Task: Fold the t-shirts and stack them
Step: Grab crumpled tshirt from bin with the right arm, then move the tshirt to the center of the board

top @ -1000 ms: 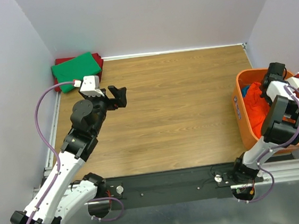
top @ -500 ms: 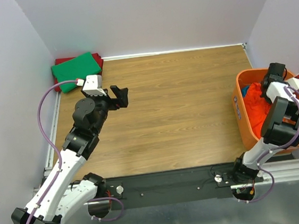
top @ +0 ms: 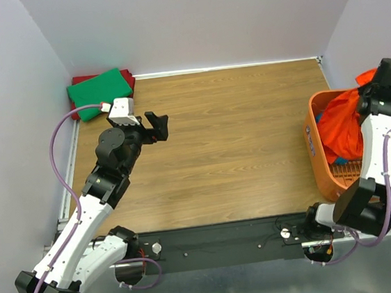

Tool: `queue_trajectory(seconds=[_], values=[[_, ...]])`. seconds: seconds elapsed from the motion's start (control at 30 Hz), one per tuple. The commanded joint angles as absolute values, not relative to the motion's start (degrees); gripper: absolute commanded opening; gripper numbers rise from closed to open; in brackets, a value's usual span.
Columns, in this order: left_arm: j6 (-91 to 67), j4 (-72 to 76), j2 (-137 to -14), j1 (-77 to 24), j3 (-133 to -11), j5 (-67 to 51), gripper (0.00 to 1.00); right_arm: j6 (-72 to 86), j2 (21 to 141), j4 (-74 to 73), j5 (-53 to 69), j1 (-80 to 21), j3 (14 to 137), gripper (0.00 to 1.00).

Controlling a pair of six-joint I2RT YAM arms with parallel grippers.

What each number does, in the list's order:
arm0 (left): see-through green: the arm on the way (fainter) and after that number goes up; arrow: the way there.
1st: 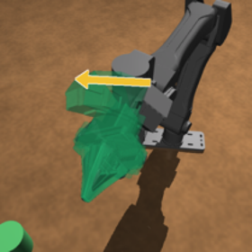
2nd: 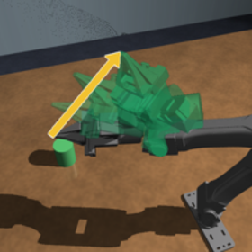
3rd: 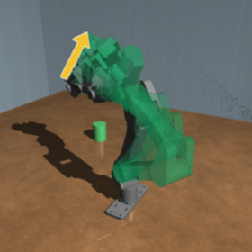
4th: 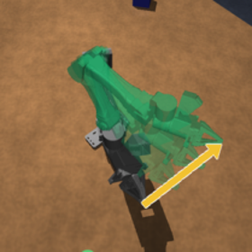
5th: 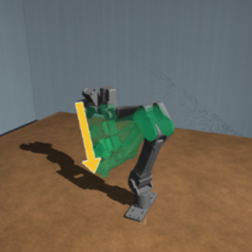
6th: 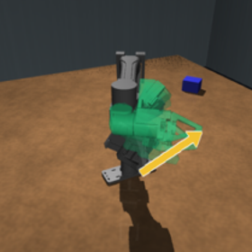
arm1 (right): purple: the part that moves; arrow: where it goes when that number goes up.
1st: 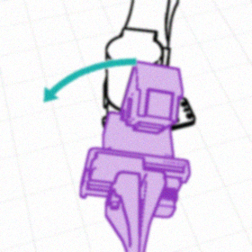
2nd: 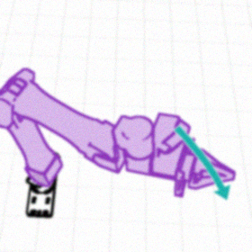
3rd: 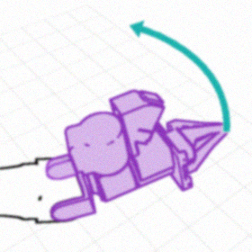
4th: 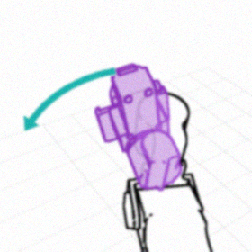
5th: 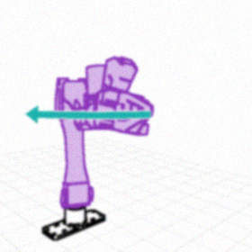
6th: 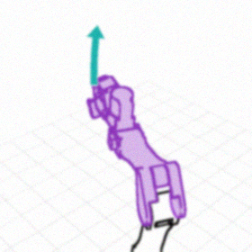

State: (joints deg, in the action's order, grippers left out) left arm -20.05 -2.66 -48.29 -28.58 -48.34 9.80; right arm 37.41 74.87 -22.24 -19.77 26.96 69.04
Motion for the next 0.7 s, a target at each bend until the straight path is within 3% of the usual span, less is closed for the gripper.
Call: queue_trajectory(seconds=[0.0, 0.37, 0.47, 0.57, 0.67], values=[[-20.13, -2.37, -47.99, -28.48, -49.31, 8.70, 0.98, 32.44, 71.90, -20.56, -13.19, 26.98, 74.35, 0.01], [-20.21, -2.29, -48.16, -28.48, -49.31, 7.82, 0.99, 33.40, 67.06, -21.09, -8.10, 26.98, 83.92, 0.01], [-20.13, -2.29, -48.08, -28.48, -49.22, 7.82, 0.98, 34.19, 68.02, -21.01, -0.99, 26.98, 90.16, 0.01], [-20.13, -2.29, -48.08, -28.48, -49.22, 8.09, 0.98, 35.59, 71.80, -21.09, 17.94, 26.90, 96.93, 0.01], [-20.04, -2.29, -48.16, -28.48, -49.39, 8.09, 0.99, 37.26, 74.44, -20.83, 24.86, 26.20, 100.97, 0.01]])
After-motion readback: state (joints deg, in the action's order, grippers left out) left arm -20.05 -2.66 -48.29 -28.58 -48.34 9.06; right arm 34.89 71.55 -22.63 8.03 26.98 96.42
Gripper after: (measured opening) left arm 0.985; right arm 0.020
